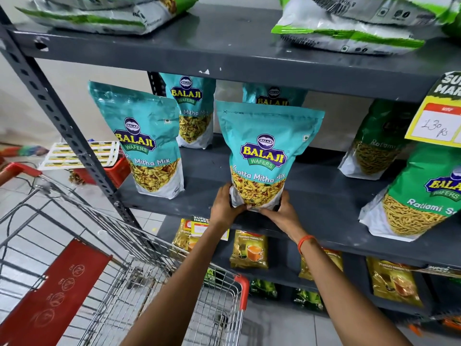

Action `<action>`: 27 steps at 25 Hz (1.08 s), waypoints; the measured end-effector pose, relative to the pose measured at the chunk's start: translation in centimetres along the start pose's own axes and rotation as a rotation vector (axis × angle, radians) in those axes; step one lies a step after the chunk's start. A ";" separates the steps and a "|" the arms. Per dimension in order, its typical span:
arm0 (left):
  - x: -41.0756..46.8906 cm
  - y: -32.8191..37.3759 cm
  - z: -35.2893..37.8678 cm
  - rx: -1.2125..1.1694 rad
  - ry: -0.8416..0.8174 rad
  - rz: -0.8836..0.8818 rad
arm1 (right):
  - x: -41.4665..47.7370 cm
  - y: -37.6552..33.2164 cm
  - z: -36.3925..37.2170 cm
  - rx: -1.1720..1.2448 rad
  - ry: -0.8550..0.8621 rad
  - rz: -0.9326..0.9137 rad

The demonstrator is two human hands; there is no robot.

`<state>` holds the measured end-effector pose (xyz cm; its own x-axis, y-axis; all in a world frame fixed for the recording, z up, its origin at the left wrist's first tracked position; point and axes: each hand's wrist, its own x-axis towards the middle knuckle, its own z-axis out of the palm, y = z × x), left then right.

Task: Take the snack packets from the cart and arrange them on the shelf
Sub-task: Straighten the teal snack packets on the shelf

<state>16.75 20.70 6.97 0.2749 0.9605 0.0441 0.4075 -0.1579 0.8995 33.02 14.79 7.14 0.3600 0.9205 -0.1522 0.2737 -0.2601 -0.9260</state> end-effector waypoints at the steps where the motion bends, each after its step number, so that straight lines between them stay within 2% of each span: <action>1: -0.1 0.0 0.1 0.010 0.010 0.004 | 0.1 -0.1 0.1 -0.008 0.012 0.005; 5: -0.3 0.5 -0.2 0.062 -0.004 0.008 | -0.5 -0.6 0.8 -0.031 0.051 -0.001; 7: -1.1 1.1 -0.8 0.111 -0.007 0.063 | -2.3 -1.4 1.5 -0.058 0.266 -0.135; 9: -2.6 1.7 -1.6 0.186 0.141 0.227 | -4.8 -2.5 2.8 -0.092 0.486 -0.416; 10: -3.4 1.8 -2.2 0.206 0.267 0.292 | -5.8 -3.2 4.0 -0.099 0.523 -0.550; 11: -3.9 1.6 -3.1 0.204 0.398 0.313 | -6.5 -4.2 5.5 -0.108 0.502 -0.656; 13: -3.8 0.4 -5.9 0.110 0.603 0.203 | -5.9 -5.6 9.4 -0.142 0.350 -0.738; 14: -3.1 -1.0 -7.9 0.057 0.669 0.103 | -4.8 -6.1 11.7 -0.158 0.258 -0.704; 16: -1.7 -4.1 -12.0 0.001 0.667 -0.072 | -2.2 -6.8 15.8 -0.159 0.056 -0.500; 17: -1.0 -5.7 -13.8 -0.018 0.605 -0.132 | -0.8 -7.0 17.3 -0.153 -0.048 -0.384; 19: 0.1 -7.5 -16.0 -0.039 0.436 -0.184 | 1.9 -7.2 19.1 -0.145 -0.179 -0.286; 21: 0.9 -8.1 -16.8 -0.041 0.345 -0.168 | 3.4 -7.1 20.0 -0.145 -0.216 -0.276; 27: 1.3 -8.2 -17.7 0.021 0.322 -0.186 | 3.9 -7.2 20.8 -0.157 -0.198 -0.227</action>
<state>-1.63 27.25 7.38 -0.0921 0.9956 0.0185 0.4432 0.0244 0.8961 13.91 26.32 6.00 0.0980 0.9948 -0.0269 0.4669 -0.0698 -0.8816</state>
